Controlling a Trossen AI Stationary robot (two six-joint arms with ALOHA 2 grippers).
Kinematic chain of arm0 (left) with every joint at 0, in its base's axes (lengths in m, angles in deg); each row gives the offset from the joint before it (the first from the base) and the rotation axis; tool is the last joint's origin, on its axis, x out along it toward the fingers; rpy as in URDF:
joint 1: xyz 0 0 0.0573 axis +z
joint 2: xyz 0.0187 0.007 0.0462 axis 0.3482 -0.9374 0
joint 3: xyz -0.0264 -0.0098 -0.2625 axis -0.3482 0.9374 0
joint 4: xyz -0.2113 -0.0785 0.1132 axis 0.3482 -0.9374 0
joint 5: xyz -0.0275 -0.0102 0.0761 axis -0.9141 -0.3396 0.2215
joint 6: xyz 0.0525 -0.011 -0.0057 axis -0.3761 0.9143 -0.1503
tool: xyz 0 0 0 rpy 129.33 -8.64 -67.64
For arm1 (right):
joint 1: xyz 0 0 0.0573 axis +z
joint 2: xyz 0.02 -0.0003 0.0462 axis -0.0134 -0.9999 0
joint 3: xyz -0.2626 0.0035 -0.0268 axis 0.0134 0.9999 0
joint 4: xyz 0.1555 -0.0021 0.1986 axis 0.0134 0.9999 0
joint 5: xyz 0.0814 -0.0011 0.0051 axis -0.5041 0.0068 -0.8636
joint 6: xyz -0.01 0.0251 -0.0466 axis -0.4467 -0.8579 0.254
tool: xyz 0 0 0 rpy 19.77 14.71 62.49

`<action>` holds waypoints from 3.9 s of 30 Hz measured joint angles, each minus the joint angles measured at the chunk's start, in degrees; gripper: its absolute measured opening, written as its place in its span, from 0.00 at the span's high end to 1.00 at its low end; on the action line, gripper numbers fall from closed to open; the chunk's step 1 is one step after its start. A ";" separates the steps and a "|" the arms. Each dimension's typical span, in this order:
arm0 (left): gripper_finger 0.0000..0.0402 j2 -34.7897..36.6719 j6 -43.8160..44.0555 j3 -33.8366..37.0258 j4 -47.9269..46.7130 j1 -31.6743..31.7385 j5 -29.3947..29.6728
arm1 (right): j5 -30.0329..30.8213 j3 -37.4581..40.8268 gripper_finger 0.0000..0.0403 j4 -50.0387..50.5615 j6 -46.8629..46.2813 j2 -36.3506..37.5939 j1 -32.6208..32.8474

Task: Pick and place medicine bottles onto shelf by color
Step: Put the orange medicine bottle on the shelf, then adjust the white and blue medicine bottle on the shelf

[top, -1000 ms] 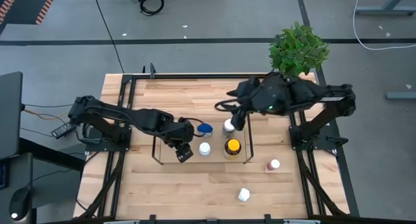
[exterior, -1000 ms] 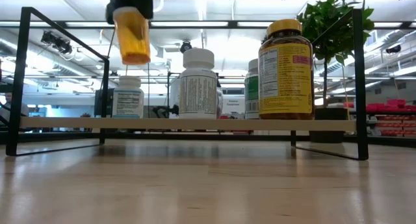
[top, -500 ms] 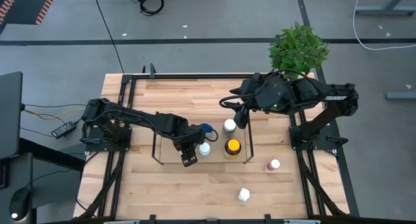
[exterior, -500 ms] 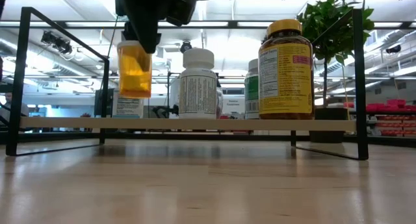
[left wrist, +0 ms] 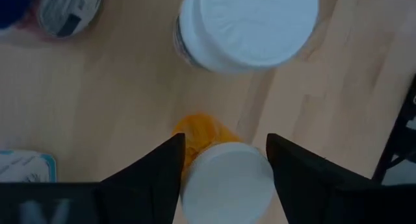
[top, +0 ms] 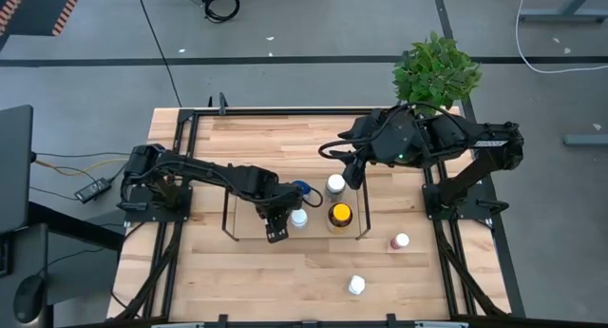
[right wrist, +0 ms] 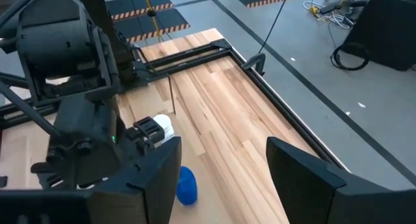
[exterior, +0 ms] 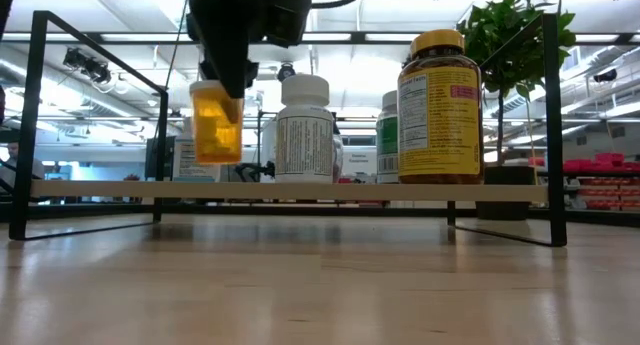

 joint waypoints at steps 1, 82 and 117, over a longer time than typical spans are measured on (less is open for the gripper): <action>0.46 -0.26 -0.61 -0.06 -0.04 0.00 0.01 | 0.00 0.00 0.42 0.02 0.02 0.00 0.00; 0.14 1.02 -30.04 -11.78 -30.85 10.31 14.90 | 2.78 0.00 0.42 3.06 7.38 -0.02 -0.02; 0.25 0.76 -31.08 -3.68 -23.67 10.89 12.01 | 6.27 0.00 0.42 3.01 3.02 -0.02 -0.05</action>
